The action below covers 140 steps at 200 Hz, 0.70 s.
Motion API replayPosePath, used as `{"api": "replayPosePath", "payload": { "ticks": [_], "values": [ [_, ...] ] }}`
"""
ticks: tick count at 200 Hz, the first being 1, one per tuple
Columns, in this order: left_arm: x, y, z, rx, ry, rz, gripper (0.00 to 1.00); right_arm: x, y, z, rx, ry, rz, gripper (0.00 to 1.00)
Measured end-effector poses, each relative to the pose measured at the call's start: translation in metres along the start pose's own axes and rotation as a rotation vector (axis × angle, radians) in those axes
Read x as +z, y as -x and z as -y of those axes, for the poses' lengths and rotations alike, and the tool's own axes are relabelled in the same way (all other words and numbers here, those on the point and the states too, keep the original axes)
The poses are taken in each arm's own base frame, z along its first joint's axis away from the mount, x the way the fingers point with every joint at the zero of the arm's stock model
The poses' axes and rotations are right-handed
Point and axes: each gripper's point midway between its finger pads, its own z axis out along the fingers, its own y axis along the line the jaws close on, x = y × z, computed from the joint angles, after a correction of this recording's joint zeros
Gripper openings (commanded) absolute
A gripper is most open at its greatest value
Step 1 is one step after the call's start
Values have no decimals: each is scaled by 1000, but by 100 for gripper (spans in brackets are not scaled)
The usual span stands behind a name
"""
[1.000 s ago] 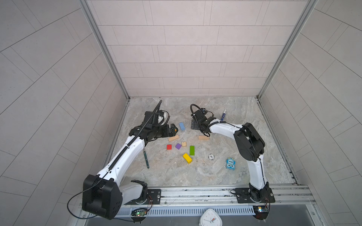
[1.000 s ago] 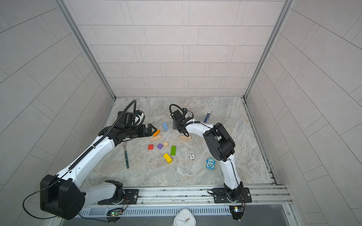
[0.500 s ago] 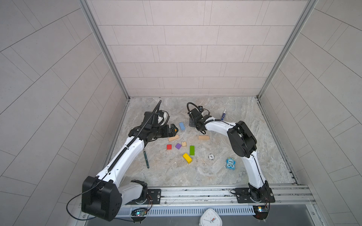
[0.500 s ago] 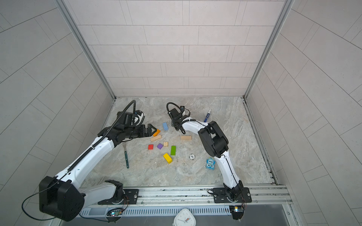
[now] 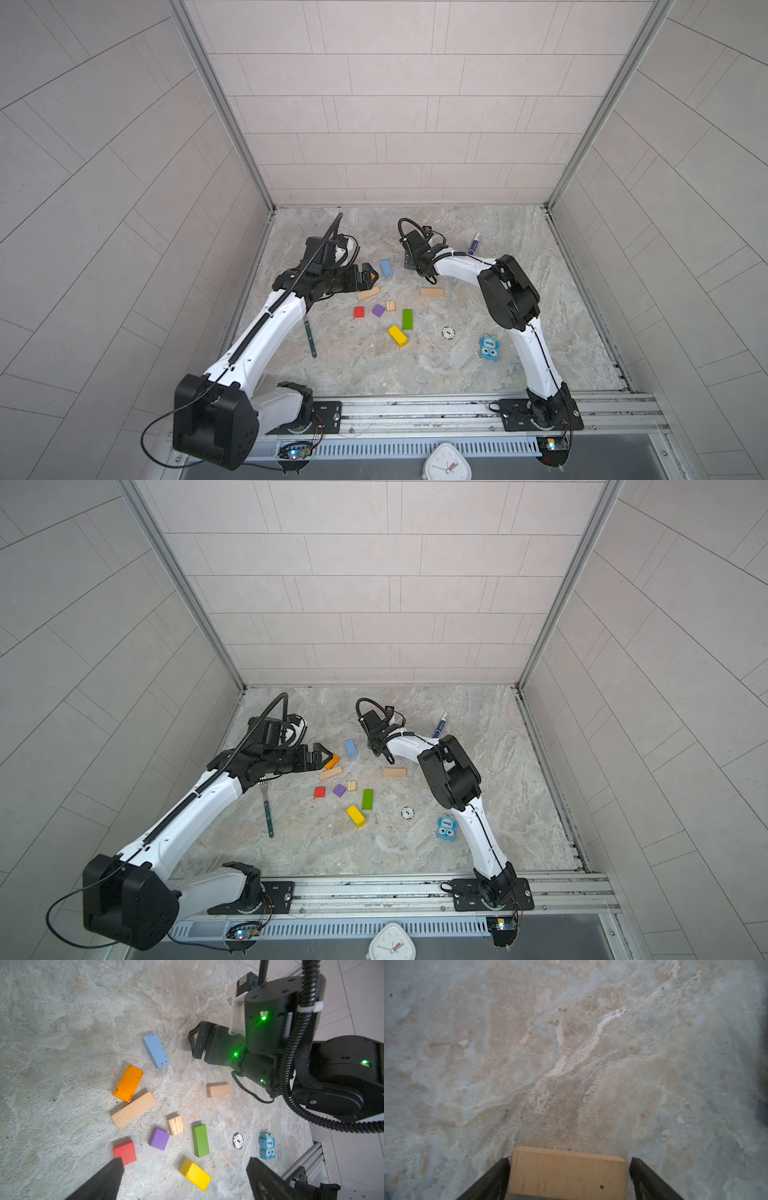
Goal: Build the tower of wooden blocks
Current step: 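Lower the held block onto the other plain wooden block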
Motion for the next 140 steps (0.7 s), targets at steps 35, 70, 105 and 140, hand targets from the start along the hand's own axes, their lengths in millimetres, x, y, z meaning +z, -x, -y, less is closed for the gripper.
{"api": "replayPosePath", "payload": {
  "ticks": [35,70,105,140],
  "values": [
    [0,0,0,-4,0,-1,99,3,2,3,9,4,-7,84],
    [1,-1,-1,-7,0,-2,99,3,2,2,7,16,-13,73],
    [1,-1,-1,-7,0,-1,99,4,2,3,0,20,-8,66],
    [1,-1,-1,-7,0,-1,99,-3,-4,10,-34,21,-25,64]
  ]
}}
